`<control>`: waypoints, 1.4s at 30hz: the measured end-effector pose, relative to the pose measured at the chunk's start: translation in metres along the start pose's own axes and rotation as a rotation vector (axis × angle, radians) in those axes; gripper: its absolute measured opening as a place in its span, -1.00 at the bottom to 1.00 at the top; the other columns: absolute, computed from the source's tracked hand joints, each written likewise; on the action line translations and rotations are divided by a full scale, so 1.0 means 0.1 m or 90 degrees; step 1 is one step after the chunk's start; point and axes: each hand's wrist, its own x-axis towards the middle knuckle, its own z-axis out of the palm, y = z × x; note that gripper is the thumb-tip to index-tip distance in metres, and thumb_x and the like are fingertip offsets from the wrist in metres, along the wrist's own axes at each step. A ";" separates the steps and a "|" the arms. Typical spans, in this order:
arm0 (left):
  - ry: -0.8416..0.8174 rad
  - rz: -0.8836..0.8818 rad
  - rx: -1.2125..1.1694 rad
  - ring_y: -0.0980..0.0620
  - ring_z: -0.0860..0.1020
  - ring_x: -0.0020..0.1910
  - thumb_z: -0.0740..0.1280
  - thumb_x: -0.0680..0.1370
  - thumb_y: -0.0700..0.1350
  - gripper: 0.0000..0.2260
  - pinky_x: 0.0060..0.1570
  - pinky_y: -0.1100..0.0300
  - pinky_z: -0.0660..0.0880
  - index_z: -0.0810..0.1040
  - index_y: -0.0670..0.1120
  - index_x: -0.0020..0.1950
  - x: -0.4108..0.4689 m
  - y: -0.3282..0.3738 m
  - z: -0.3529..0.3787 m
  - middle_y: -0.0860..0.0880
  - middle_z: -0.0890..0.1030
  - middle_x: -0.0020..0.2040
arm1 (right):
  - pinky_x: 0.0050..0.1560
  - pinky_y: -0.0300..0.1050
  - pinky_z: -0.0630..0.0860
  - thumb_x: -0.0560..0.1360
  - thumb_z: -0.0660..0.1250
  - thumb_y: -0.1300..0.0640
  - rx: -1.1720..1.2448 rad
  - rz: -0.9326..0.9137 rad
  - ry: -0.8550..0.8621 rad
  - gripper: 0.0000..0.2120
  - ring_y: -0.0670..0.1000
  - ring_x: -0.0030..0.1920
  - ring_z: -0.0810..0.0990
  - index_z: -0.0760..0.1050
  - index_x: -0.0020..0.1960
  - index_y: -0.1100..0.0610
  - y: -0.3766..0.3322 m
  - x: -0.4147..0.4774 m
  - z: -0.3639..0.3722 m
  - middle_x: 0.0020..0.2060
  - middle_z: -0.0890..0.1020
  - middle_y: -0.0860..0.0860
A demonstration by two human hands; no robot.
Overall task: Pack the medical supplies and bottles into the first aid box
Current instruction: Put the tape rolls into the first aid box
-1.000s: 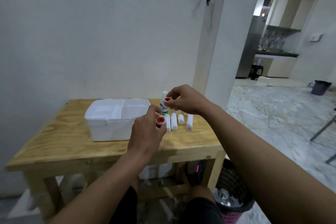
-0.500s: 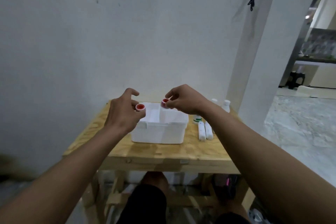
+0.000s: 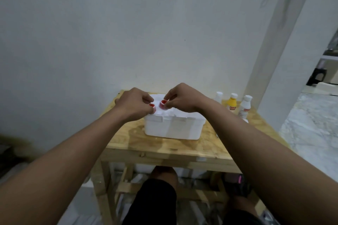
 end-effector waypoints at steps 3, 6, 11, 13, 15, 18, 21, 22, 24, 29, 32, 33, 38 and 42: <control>0.001 -0.001 0.039 0.03 0.56 0.15 0.50 0.39 0.03 -0.69 0.29 -0.08 0.40 0.68 0.11 0.13 0.00 0.06 -0.02 0.17 0.67 0.00 | 0.03 -0.02 0.59 0.46 0.48 -0.06 -0.003 -0.002 -0.007 -0.70 0.02 -0.02 0.64 0.71 0.10 0.09 -0.01 0.05 0.05 -0.02 0.72 -0.01; 0.001 -0.005 0.067 0.03 0.55 0.18 0.48 0.40 -0.01 -0.67 0.31 -0.06 0.37 0.66 0.12 0.17 -0.01 0.08 -0.05 0.16 0.67 0.10 | -0.03 -0.02 0.56 0.46 0.48 -0.06 -0.007 -0.002 -0.012 -0.72 0.04 -0.03 0.64 0.72 0.07 0.08 -0.03 0.09 0.08 -0.06 0.72 0.00; 0.007 0.019 0.002 -0.02 0.53 0.24 0.48 0.44 0.02 -0.55 0.17 0.10 0.45 0.58 0.05 0.33 -0.07 -0.04 0.02 0.02 0.57 0.32 | -0.04 0.00 0.57 0.45 0.50 -0.04 -0.019 0.000 -0.022 -0.75 0.07 -0.04 0.65 0.73 0.03 0.09 -0.05 0.12 0.11 -0.10 0.72 0.02; -0.011 0.014 -0.029 -0.03 0.52 0.29 0.48 0.45 0.07 -0.44 0.12 0.13 0.43 0.50 0.02 0.43 -0.10 -0.13 0.08 0.00 0.50 0.41 | -0.04 -0.03 0.56 0.44 0.51 -0.03 -0.030 0.004 -0.027 -0.74 0.06 -0.03 0.64 0.72 0.05 0.10 -0.05 0.14 0.13 -0.08 0.72 0.02; -0.045 0.009 -0.054 -0.01 0.51 0.31 0.48 0.37 0.19 -0.29 0.16 0.09 0.46 0.44 0.02 0.49 -0.15 -0.18 0.12 0.02 0.49 0.44 | -0.03 -0.06 0.55 0.44 0.51 -0.01 -0.038 0.008 -0.029 -0.74 0.05 -0.02 0.64 0.72 0.07 0.10 -0.06 0.16 0.14 -0.06 0.72 0.02; -0.064 0.013 -0.080 0.06 0.53 0.31 0.48 0.25 0.27 -0.17 0.25 0.01 0.50 0.45 0.02 0.48 -0.23 -0.21 0.16 0.06 0.53 0.40 | 0.02 -0.07 0.56 0.45 0.50 0.02 -0.048 0.005 -0.033 -0.73 0.04 0.00 0.63 0.70 0.10 0.11 -0.07 0.17 0.16 0.00 0.71 0.02; -0.036 0.027 -0.093 0.11 0.57 0.24 0.48 0.23 0.25 -0.21 0.19 0.07 0.52 0.49 0.05 0.44 -0.26 -0.21 0.18 0.13 0.61 0.29 | 0.04 -0.08 0.56 0.45 0.50 0.03 -0.054 0.002 -0.032 -0.70 0.04 0.04 0.64 0.69 0.13 0.13 -0.09 0.17 0.17 0.03 0.71 0.03; -0.027 0.033 -0.103 0.11 0.58 0.21 0.53 0.29 0.17 -0.30 0.15 0.09 0.52 0.52 0.06 0.41 -0.27 -0.21 0.18 0.18 0.63 0.23 | 0.03 -0.09 0.55 0.45 0.50 0.02 -0.058 0.000 -0.032 -0.69 0.04 0.04 0.63 0.69 0.14 0.13 -0.10 0.17 0.17 0.05 0.71 0.03; -0.014 0.034 -0.117 0.09 0.57 0.15 0.57 0.38 0.01 -0.46 0.09 0.10 0.50 0.55 0.05 0.35 -0.29 -0.21 0.19 0.27 0.59 0.07 | 0.04 -0.09 0.56 0.45 0.51 0.02 -0.067 -0.003 -0.032 -0.67 0.05 0.05 0.63 0.69 0.16 0.14 -0.10 0.17 0.18 0.05 0.71 0.04; -0.010 0.033 -0.123 0.03 0.59 0.18 0.56 0.40 0.04 -0.52 0.12 0.01 0.55 0.58 0.15 0.31 -0.30 -0.24 0.21 0.23 0.63 0.07 | -0.01 -0.10 0.54 0.44 0.51 0.00 -0.101 -0.002 -0.036 -0.64 0.06 0.03 0.62 0.67 0.17 0.14 -0.10 0.17 0.20 0.04 0.70 0.06; -0.005 0.028 -0.130 0.01 0.59 0.17 0.55 0.39 0.04 -0.52 0.13 -0.05 0.57 0.59 0.15 0.30 -0.31 -0.23 0.22 0.19 0.65 0.11 | 0.02 -0.06 0.57 0.44 0.50 0.00 -0.097 0.006 -0.044 -0.66 0.06 0.01 0.63 0.69 0.13 0.18 -0.10 0.16 0.21 0.00 0.71 0.06; -0.007 0.023 -0.131 0.00 0.59 0.18 0.55 0.39 0.03 -0.50 0.12 -0.05 0.57 0.58 0.15 0.31 -0.31 -0.23 0.22 0.17 0.65 0.14 | 0.04 -0.04 0.58 0.45 0.49 0.01 -0.095 0.007 -0.042 -0.67 0.07 0.02 0.63 0.69 0.13 0.18 -0.10 0.15 0.20 0.01 0.71 0.06; -0.038 0.003 -0.083 0.01 0.52 0.08 0.49 0.42 -0.08 -0.42 -0.02 0.07 0.52 0.45 0.13 0.42 -0.31 -0.21 0.28 0.05 0.61 0.25 | 0.15 -0.05 0.52 0.52 0.37 0.04 -0.094 0.018 -0.005 -0.69 0.06 0.16 0.58 0.62 0.22 0.11 -0.04 0.05 0.06 0.16 0.64 0.04; -0.017 -0.040 0.002 -0.13 0.41 0.36 0.39 0.45 0.03 -0.25 0.27 -0.08 0.45 0.18 -0.01 0.59 -0.37 -0.06 0.34 -0.06 0.36 0.52 | 0.18 -0.06 0.50 0.54 0.33 0.06 -0.104 0.039 0.026 -0.67 0.07 0.19 0.55 0.58 0.27 0.09 0.09 -0.11 -0.14 0.19 0.60 0.02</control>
